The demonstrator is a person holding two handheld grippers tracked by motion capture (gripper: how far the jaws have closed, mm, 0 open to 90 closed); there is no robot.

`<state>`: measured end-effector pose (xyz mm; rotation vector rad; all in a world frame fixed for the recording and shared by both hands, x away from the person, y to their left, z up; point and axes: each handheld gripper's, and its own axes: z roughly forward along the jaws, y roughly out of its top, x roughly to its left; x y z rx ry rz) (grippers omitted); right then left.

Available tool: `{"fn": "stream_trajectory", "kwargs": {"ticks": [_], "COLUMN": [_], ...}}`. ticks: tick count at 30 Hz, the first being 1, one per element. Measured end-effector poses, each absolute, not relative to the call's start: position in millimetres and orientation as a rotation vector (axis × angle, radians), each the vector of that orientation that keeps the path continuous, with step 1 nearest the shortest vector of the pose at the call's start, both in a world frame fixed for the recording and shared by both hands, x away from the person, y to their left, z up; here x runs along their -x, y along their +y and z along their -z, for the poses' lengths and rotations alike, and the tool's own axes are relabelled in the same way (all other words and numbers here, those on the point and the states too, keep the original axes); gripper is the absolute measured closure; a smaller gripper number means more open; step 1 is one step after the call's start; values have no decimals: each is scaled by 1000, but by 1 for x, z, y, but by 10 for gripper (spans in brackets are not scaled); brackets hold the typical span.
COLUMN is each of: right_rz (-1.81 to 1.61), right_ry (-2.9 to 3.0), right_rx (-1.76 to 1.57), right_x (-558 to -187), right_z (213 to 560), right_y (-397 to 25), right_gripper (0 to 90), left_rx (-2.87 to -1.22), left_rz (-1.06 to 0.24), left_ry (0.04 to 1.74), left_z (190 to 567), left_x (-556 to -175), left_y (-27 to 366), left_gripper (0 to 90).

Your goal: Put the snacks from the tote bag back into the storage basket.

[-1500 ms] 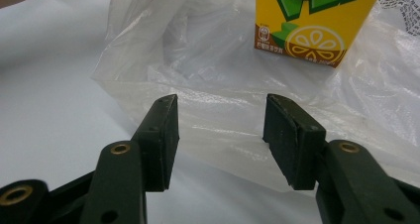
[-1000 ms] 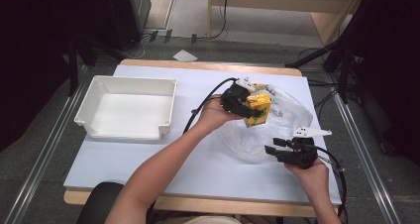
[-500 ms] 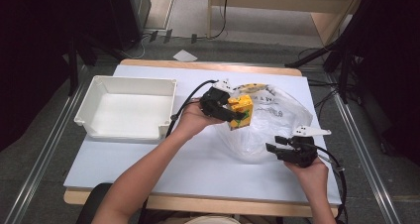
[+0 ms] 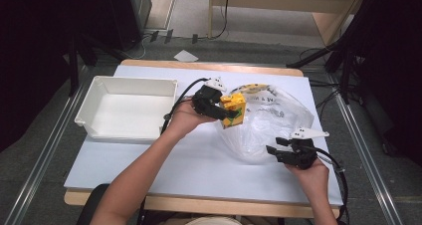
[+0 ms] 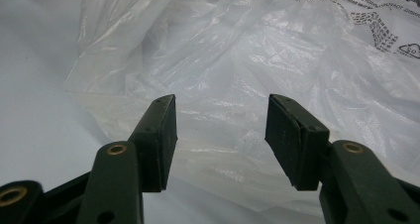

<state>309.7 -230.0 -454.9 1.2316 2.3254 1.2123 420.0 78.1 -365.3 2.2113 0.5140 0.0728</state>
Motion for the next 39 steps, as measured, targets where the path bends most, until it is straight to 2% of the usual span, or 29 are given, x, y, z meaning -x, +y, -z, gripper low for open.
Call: {"fn": "stream_trajectory", "kwargs": {"ticks": [7, 39], "right_rz": [-1260, -1245], "right_ry": [2339, 2360], "right_rx": [-1241, -1191], "right_x": [-307, -307], "right_z": [455, 456], "right_y": [-226, -225], "right_gripper": [441, 439], "left_rx": [-2213, -2175], "left_rz": [-85, -123], "left_ry": [523, 592], "left_z": [358, 333], "left_x": [-421, -429], "left_y": [88, 140], "left_gripper": [524, 523]}}
